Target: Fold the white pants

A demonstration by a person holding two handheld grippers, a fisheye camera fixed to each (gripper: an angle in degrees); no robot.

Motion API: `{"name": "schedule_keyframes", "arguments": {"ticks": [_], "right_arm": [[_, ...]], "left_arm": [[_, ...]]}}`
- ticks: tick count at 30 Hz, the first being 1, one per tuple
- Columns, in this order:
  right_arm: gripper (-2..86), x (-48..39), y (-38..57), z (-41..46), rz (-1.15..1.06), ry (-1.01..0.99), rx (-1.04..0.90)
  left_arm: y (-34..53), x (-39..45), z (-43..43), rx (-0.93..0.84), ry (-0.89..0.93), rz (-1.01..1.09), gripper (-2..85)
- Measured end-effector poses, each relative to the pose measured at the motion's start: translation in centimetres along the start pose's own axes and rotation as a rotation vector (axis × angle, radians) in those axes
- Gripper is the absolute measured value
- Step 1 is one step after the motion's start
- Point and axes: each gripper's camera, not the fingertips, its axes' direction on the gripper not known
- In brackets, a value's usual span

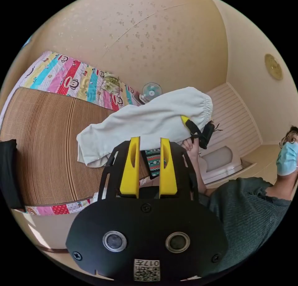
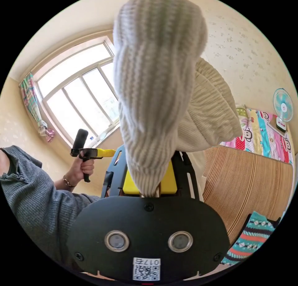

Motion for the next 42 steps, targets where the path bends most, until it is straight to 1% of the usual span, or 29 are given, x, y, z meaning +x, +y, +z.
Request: {"name": "schedule_keyframes", "arguments": {"ticks": [2,4,5,7,8,10,13,15,17,18,19,20,21,22,23,24,26,27,28,29,30,31,32,33,34,37,40,42], "right_arm": [[6.4,-1.8,0.6,4.3,-0.012,0.056,-0.070],[4.9,-3.6,1.4,8.2,-0.037,0.092,-0.120],[4.4,-4.8,2.0,10.5,-0.055,0.096,-0.139],[4.1,-6.6,2.7,13.2,-0.095,0.104,-0.156],[4.2,-8.0,3.2,14.6,-0.137,0.126,-0.161],[4.3,-9.6,4.0,16.1,-0.204,0.161,-0.163],[4.3,-11.5,5.0,17.7,-0.287,0.212,-0.161],[4.4,-13.1,5.6,19.1,-0.358,0.275,-0.166],[4.4,-14.7,6.2,20.0,-0.453,0.278,-0.172],[4.7,-15.2,6.2,20.0,-0.468,0.239,-0.172],[4.9,-15.3,6.0,19.8,-0.458,0.204,-0.165],[5.6,-15.0,5.7,19.0,-0.424,0.119,-0.132],[6.1,-14.6,5.4,17.9,-0.400,0.046,-0.097],[6.3,-14.4,5.3,17.4,-0.396,0.017,-0.081],[6.5,-14.3,5.0,16.3,-0.413,-0.036,-0.055],[6.4,-14.5,4.6,15.4,-0.450,-0.086,-0.047],[6.3,-14.9,3.8,14.7,-0.495,-0.155,-0.047],[6.3,-15.5,3.4,14.9,-0.541,-0.193,-0.069],[6.3,-16.0,3.2,15.1,-0.573,-0.205,-0.084],[6.2,-17.3,3.2,15.7,-0.645,-0.216,-0.120],[6.3,-18.5,3.2,16.2,-0.689,-0.184,-0.151],[6.3,-18.9,3.2,16.4,-0.696,-0.150,-0.157],[6.6,-19.1,3.1,16.2,-0.694,-0.098,-0.156],[7.0,-19.0,3.0,15.8,-0.664,-0.059,-0.151],[7.6,-18.9,3.0,15.5,-0.650,-0.052,-0.144],[9.2,-18.3,4.3,11.8,-0.670,-0.110,-0.058],[6.3,-16.1,5.9,7.4,-0.656,-0.214,0.039],[3.0,-13.3,6.1,4.9,-0.559,-0.302,0.104]], "left_arm": [[-0.8,3.1,2.2,-0.002,0.026,0.106,13.6],[-1.7,6.3,4.5,-0.031,-0.012,0.215,15.4],[-1.9,6.9,5.1,-0.045,-0.026,0.236,16.1],[-2.0,7.3,7.0,-0.041,-0.152,0.258,17.4],[-2.0,7.1,7.2,-0.030,-0.188,0.258,17.6],[-1.1,5.4,6.9,0.048,-0.289,0.228,17.9],[0.6,2.1,4.2,0.158,-0.312,0.185,17.5],[1.3,-0.2,3.3,0.151,-0.322,0.155,18.4],[1.7,-2.7,3.1,0.123,-0.327,0.137,20.2],[1.6,-4.7,3.0,0.106,-0.301,0.146,21.6],[1.5,-7.0,2.4,0.089,-0.199,0.176,23.0],[1.5,-8.2,2.1,0.075,-0.104,0.215,22.9],[1.6,-10.5,1.0,0.053,0.095,0.267,22.7],[2.1,-12.6,-0.2,0.045,0.252,0.298,22.2],[2.3,-13.4,-0.8,0.040,0.306,0.309,22.0],[2.8,-14.6,-1.7,0.012,0.320,0.314,21.8],[3.5,-14.7,-1.9,-0.059,0.187,0.352,21.8],[4.0,-13.6,-1.4,-0.081,0.110,0.421,21.6],[4.8,-11.8,-0.5,-0.082,0.075,0.521,21.3],[5.1,-10.8,0.0,-0.085,0.068,0.571,20.4],[5.7,-9.1,1.2,-0.090,0.052,0.648,18.7],[6.3,-8.0,1.8,-0.099,0.070,0.731,15.4],[6.6,-7.7,1.8,-0.100,0.091,0.765,13.8],[7.0,-7.7,1.5,-0.065,0.092,0.785,10.7],[7.6,-8.1,0.7,-0.019,0.133,0.804,8.4],[8.8,-9.2,-1.0,0.037,0.240,0.854,6.3],[9.2,-9.9,-3.4,0.061,0.340,0.933,6.1],[8.9,-10.2,-4.8,0.078,0.415,0.980,6.1]]}}
